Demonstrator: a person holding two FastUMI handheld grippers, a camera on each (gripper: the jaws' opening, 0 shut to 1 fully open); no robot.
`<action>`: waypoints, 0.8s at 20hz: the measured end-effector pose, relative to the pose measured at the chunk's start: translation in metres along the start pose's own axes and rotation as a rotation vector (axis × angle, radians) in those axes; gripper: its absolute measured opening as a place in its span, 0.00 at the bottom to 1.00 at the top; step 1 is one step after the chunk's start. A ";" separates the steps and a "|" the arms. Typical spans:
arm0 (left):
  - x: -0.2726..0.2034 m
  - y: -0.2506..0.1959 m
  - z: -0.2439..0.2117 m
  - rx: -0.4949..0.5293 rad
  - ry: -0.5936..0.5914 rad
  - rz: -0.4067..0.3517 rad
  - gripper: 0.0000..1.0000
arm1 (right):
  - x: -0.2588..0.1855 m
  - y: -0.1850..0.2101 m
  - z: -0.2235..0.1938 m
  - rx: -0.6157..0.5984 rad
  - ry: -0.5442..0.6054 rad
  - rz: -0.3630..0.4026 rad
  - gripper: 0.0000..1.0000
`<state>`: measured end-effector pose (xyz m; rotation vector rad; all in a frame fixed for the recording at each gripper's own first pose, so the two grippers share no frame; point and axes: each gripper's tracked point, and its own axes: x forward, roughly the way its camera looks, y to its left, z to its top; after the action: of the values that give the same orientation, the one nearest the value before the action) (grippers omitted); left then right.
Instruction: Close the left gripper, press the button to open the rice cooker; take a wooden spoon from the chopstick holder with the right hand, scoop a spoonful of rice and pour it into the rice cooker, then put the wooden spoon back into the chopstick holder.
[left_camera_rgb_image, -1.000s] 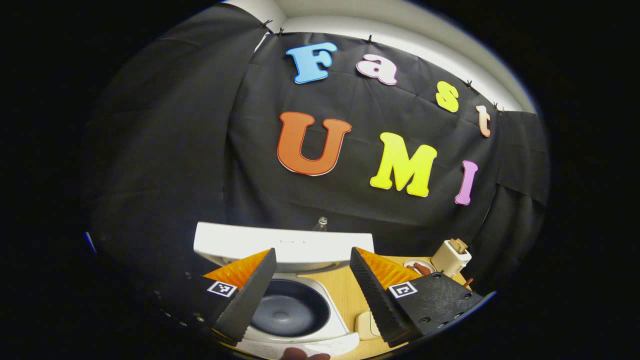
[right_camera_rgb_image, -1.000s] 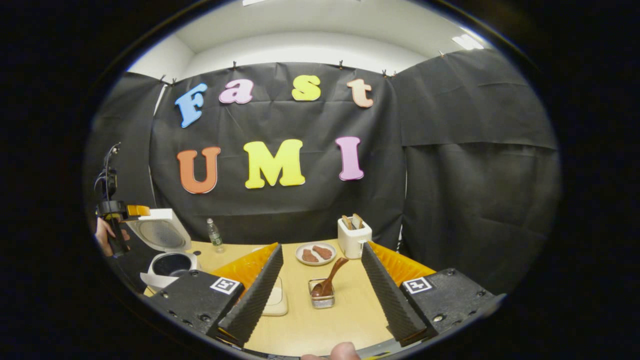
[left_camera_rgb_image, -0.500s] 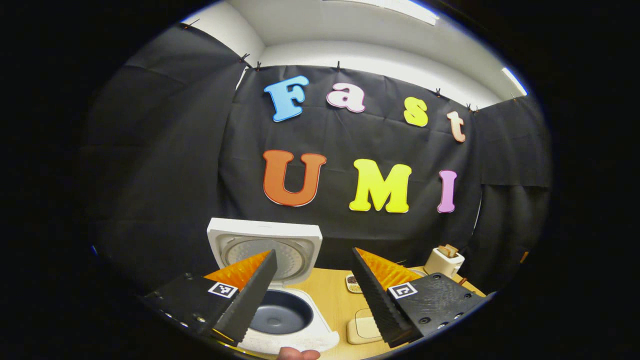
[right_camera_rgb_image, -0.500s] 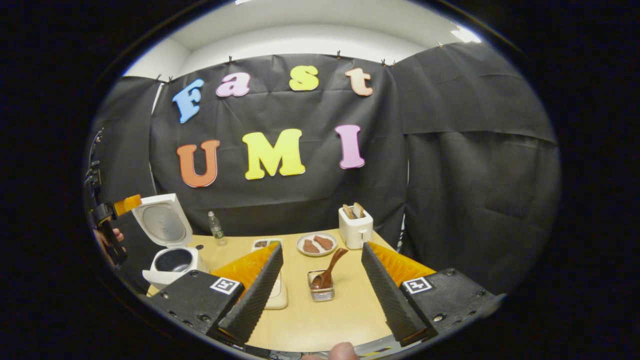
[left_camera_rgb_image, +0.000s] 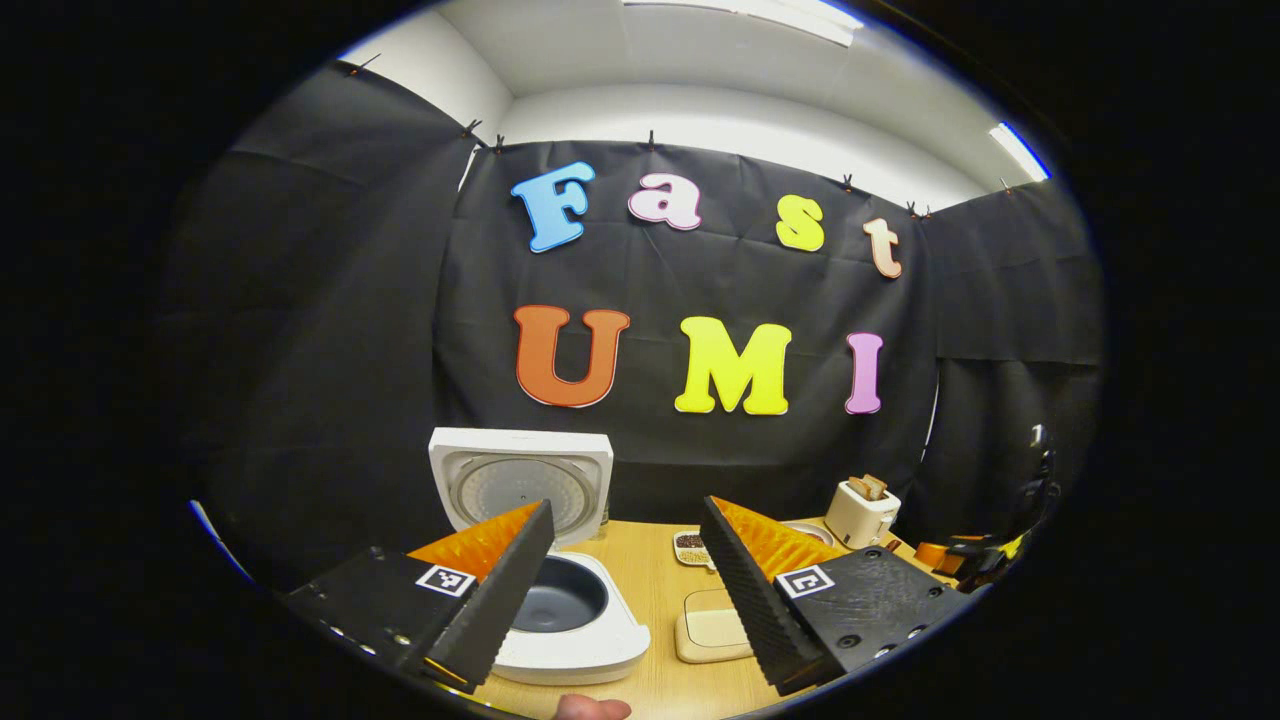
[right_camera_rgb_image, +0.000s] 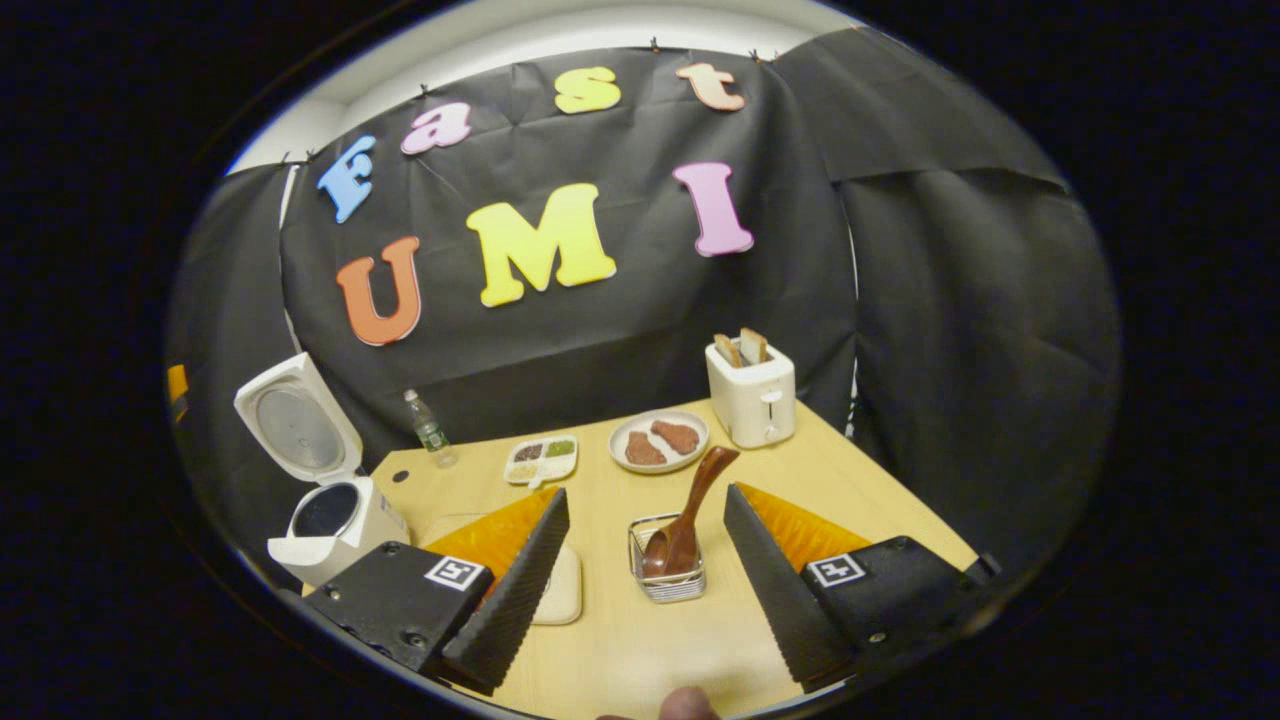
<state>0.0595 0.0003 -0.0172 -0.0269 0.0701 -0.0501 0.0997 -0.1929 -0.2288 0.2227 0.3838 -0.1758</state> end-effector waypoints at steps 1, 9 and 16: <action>0.000 0.002 0.001 0.002 0.007 0.018 0.94 | 0.015 -0.008 -0.010 0.028 0.029 -0.004 1.00; -0.007 -0.007 -0.003 -0.005 0.045 0.107 0.94 | 0.119 -0.052 -0.046 0.195 0.168 0.019 1.00; -0.004 0.001 -0.008 -0.037 0.090 0.181 0.94 | 0.178 -0.053 -0.052 0.211 0.209 0.059 0.88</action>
<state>0.0551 0.0014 -0.0254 -0.0555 0.1628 0.1311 0.2332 -0.2533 -0.3546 0.4623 0.5666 -0.1348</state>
